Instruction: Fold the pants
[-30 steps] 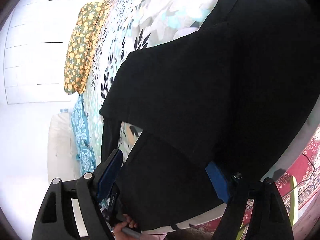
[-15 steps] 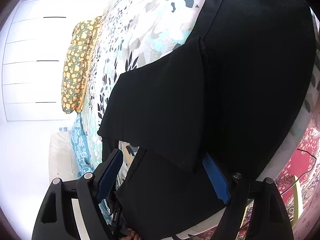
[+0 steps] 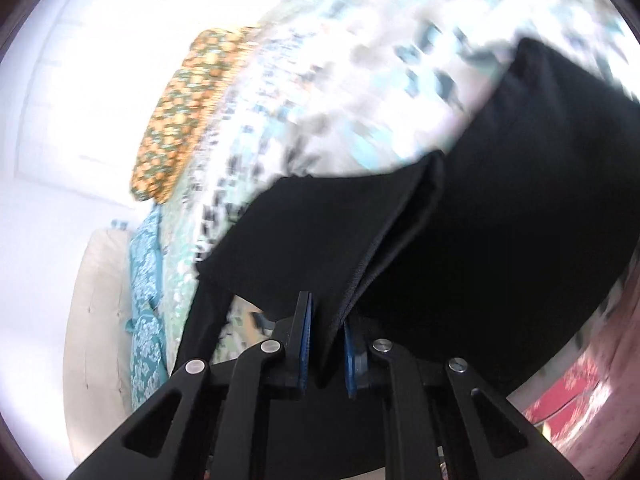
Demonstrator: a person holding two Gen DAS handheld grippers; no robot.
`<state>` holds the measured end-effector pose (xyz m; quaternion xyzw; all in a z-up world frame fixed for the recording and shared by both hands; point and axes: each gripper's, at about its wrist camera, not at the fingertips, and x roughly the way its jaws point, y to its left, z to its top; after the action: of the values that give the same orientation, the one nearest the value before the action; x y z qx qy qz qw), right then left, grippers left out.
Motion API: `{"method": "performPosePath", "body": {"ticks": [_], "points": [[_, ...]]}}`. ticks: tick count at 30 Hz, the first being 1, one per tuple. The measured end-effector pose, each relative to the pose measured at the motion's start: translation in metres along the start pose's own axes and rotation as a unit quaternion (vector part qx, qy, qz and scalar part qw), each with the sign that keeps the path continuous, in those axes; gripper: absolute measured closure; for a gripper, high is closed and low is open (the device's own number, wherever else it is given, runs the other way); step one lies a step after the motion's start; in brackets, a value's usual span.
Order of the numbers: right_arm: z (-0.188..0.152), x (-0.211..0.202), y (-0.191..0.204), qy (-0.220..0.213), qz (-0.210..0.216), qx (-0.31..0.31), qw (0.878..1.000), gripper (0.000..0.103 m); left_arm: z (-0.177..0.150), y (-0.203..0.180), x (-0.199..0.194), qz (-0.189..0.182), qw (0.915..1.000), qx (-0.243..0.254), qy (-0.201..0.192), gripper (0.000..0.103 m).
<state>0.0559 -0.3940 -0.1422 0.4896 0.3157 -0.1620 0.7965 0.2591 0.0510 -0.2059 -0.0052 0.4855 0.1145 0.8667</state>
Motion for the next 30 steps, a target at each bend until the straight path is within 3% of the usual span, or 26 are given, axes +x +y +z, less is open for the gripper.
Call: {"method": "performPosePath", "body": {"ticks": [3,8,11,13,15,20,28,30], "points": [[0.009,-0.032,0.029,-0.026,0.025,-0.073,0.997,0.089,0.003,-0.007,-0.009,-0.002,0.9995,0.015,0.029,0.001],[0.011,-0.069,0.055,-0.044,0.047,-0.163,0.985,0.089,0.026,-0.029,-0.035,-0.103,0.9937,0.016,0.042,0.001],[0.011,-0.078,0.062,-0.046,0.059,-0.191,0.979,0.089,0.059,-0.051,-0.038,-0.169,0.9834,0.005,0.066,0.001],[0.009,-0.078,0.068,-0.044,0.07,-0.2,0.976,0.089,0.086,-0.068,-0.03,-0.221,0.9707,-0.005,0.095,0.001],[0.009,-0.086,0.068,-0.042,0.082,-0.206,0.974,0.089,0.109,-0.079,-0.019,-0.246,0.9628,-0.02,0.111,0.001],[0.008,-0.104,0.068,-0.035,0.111,-0.21,0.971,0.089,0.149,-0.102,0.01,-0.243,0.9579,-0.053,0.143,0.001],[0.01,-0.151,0.072,-0.038,0.187,-0.239,0.952,0.09,0.154,-0.107,0.045,-0.231,0.9495,-0.115,0.178,0.002],[0.013,-0.157,0.068,-0.036,0.192,-0.241,0.951,0.09,0.155,-0.101,0.046,-0.231,0.9492,-0.124,0.173,0.015]]}}
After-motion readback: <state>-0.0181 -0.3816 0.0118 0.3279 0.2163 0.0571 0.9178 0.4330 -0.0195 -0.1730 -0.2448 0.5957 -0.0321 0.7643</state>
